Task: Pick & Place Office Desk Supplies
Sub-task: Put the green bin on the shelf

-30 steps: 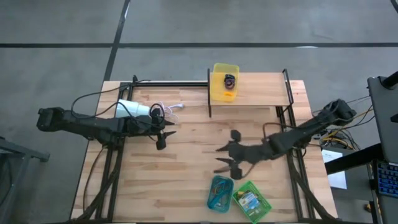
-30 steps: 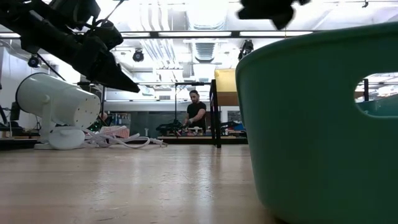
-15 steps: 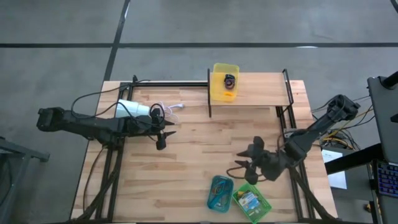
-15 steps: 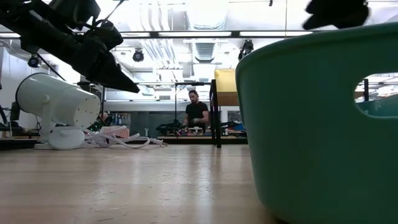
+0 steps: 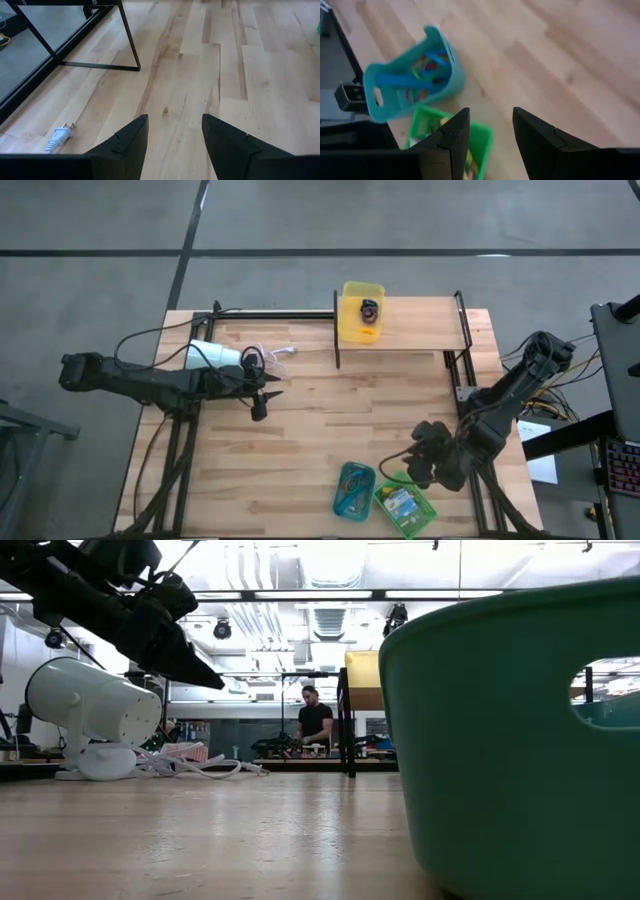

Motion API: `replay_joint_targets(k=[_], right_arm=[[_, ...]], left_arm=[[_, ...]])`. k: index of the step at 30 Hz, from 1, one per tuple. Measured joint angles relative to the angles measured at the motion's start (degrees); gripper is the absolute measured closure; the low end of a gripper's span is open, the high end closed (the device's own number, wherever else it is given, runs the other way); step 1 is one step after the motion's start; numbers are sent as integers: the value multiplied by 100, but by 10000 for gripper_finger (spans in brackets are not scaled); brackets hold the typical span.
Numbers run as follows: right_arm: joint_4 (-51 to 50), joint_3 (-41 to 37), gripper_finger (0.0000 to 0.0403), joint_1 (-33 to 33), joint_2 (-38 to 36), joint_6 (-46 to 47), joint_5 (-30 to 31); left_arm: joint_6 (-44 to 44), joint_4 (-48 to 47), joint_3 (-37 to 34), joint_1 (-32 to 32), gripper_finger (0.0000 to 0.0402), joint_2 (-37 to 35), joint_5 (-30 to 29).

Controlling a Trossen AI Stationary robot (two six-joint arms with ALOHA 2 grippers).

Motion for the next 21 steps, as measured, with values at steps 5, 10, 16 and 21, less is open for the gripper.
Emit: replay_joint_targets(k=[5, 10, 16, 21], right_arm=[[-281, 0, 263, 283, 51, 748, -485], [-571, 0, 268, 562, 51, 1814, -988], [-486, 0, 268, 788, 51, 2571, -1062], [-543, 2, 268, 786, 203, 2647, -1480]], left_arm=[[0, 0, -1, 0, 213, 0, 0], [0, 0, -2, 0, 212, -2, 0], [-2, 2, -2, 0, 212, -2, 0], [0, 0, -2, 0, 211, -2, 0]])
